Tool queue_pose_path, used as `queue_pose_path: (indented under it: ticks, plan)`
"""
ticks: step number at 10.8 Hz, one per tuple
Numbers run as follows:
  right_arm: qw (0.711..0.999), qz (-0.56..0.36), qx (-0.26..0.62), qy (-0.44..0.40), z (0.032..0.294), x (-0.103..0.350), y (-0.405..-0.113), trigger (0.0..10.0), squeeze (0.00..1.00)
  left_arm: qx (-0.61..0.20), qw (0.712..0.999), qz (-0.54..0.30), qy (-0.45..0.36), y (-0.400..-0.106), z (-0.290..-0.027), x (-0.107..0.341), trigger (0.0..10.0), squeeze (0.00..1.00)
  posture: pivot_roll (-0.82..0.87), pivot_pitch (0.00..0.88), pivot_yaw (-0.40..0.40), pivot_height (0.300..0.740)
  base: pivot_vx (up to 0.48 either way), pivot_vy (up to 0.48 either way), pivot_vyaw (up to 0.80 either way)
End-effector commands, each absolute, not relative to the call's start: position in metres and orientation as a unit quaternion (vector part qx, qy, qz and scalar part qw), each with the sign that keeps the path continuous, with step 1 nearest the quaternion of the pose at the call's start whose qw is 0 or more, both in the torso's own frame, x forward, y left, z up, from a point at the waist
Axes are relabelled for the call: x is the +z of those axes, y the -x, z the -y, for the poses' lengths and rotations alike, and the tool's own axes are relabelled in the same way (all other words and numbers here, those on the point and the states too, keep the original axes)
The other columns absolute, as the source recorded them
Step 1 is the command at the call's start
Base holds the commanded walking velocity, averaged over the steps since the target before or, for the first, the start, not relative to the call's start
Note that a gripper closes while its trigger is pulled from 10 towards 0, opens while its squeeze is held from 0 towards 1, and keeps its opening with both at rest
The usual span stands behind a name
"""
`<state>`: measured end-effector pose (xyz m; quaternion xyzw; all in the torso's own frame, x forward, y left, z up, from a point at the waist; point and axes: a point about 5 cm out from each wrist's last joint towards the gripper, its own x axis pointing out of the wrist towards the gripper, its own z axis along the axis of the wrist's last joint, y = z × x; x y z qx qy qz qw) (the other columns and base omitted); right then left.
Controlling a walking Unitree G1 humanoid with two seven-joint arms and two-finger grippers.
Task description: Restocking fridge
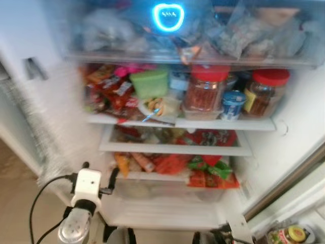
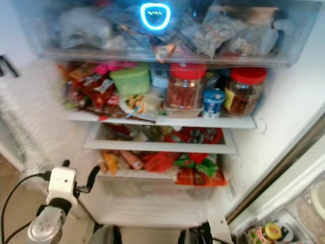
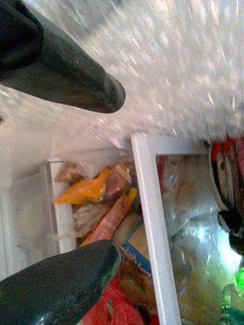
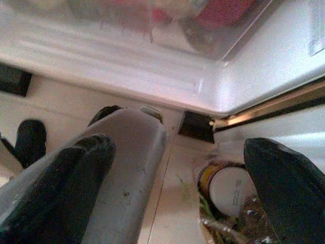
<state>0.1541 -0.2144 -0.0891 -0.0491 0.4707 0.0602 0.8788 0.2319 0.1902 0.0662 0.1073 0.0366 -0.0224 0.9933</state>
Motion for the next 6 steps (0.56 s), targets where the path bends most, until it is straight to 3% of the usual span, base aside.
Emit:
queue_pose_path:
  ticks: [1,5,6]
  plan:
    - [0.851,-0.521,0.054,0.044,0.217,-0.1,-0.125,10.0,0.0,-0.027,0.992,-0.044,-0.114,-0.231,-0.19,0.063,10.0,0.0,-0.05,0.0,0.007,0.636,-0.315,0.0,0.0]
    - [0.851,-0.521,0.058,0.042,0.217,-0.1,-0.126,10.0,0.0,-0.008,0.993,-0.065,-0.103,-0.228,-0.198,0.053,10.0,0.0,-0.05,0.0,0.001,0.636,-0.312,0.0,0.0]
    - [0.851,-0.521,0.058,0.041,0.217,-0.1,-0.127,10.0,0.0,0.02,0.992,-0.088,-0.091,-0.225,-0.205,0.045,10.0,0.0,-0.04,0.0,-0.001,0.636,0.0,0.0,0.0]
